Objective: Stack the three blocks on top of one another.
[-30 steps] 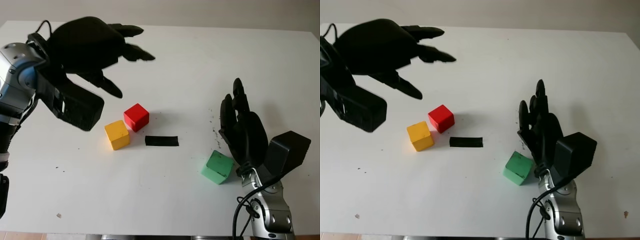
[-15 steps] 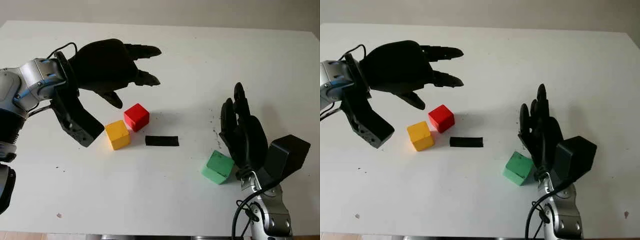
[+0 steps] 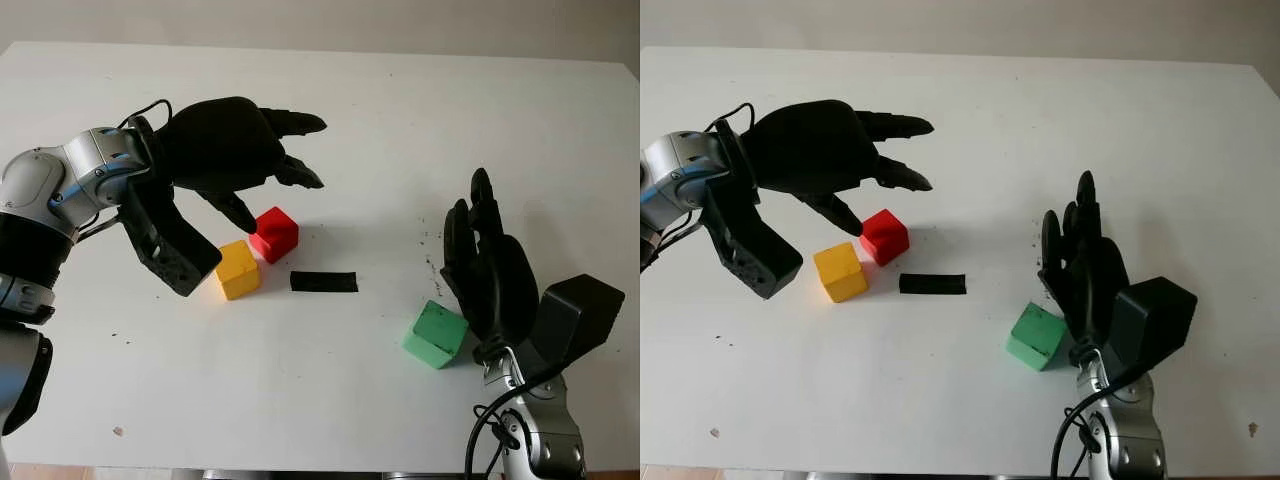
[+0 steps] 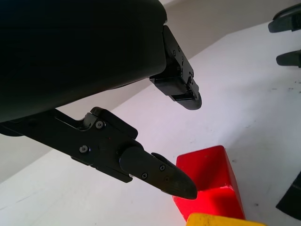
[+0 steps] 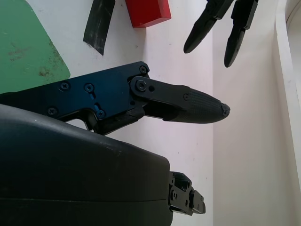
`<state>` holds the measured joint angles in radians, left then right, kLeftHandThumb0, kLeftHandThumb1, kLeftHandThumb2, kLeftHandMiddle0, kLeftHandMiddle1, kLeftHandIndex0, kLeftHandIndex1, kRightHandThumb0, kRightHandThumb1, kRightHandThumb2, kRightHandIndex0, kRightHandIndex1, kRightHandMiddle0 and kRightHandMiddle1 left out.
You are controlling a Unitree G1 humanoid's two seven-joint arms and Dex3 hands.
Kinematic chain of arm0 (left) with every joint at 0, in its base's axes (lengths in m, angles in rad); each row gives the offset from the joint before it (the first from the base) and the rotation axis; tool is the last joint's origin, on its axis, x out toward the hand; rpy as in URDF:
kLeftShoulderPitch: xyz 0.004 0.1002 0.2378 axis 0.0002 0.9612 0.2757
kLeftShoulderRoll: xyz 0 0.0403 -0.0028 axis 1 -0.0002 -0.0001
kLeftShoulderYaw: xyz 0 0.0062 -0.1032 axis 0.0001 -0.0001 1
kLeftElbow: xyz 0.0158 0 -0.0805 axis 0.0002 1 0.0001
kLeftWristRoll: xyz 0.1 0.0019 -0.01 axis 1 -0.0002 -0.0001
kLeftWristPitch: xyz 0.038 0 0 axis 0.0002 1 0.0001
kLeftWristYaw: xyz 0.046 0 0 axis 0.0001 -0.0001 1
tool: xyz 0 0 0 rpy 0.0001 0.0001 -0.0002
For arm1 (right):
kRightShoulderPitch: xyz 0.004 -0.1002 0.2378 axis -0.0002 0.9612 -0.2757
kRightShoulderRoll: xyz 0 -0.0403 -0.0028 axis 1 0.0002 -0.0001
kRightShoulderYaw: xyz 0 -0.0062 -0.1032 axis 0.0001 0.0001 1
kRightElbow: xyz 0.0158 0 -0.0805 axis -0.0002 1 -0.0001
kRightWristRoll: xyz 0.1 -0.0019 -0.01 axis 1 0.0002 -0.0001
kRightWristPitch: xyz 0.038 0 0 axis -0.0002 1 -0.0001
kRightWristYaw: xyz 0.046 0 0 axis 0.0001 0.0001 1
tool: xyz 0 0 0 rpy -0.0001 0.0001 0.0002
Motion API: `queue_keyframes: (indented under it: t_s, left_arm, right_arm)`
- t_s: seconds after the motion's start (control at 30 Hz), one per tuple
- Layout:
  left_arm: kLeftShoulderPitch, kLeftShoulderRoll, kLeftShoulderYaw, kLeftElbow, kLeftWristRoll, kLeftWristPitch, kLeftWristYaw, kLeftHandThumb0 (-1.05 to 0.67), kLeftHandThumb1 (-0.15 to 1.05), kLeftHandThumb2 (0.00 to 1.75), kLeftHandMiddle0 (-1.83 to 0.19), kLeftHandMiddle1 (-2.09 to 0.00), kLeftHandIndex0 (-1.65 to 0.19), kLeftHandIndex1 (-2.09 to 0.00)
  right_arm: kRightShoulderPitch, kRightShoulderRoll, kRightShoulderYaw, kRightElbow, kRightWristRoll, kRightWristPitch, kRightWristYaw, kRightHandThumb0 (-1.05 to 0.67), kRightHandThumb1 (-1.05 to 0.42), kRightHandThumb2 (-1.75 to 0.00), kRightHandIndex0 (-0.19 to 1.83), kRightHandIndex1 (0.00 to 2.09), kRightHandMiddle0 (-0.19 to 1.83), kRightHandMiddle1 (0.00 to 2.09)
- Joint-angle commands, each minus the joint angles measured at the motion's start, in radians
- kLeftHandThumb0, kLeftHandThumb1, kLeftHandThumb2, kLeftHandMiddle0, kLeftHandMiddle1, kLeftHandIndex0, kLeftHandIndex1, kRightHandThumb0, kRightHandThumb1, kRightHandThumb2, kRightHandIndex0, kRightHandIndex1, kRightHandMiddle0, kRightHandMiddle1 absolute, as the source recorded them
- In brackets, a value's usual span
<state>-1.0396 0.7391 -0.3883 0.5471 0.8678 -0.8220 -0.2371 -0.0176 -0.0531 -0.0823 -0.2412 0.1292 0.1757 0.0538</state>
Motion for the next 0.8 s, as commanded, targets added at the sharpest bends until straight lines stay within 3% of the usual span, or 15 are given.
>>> queue_keyframes:
  t_s: [0.0,0.43,0.77]
  left_arm:
    - [-0.039,-0.006,-0.009,-0.001,-0.02,0.001,-0.023,-0.58,0.83,0.05,-0.11,-0.04,-0.54,-0.09]
    - [-0.043,-0.019,-0.012,-0.034,-0.08,0.042,-0.173,-0.67,0.85,0.06,-0.02,-0.04,-0.51,-0.07]
    - [-0.044,-0.038,-0.04,-0.035,-0.032,0.053,-0.172,-0.7,0.85,0.06,0.0,-0.05,-0.51,-0.06]
  right_arm:
    - [0.012,0.0,-0.003,-0.026,0.001,-0.008,-0.003,-0.64,-1.05,-0.58,-0.19,0.0,-0.19,0.0]
    - [0.024,0.007,-0.003,-0.036,-0.001,-0.004,-0.01,-0.64,-1.05,-0.59,-0.19,0.0,-0.19,0.0]
    - [0.033,0.008,-0.002,-0.042,0.0,-0.005,-0.012,-0.64,-1.05,-0.58,-0.19,0.0,-0.19,0.0]
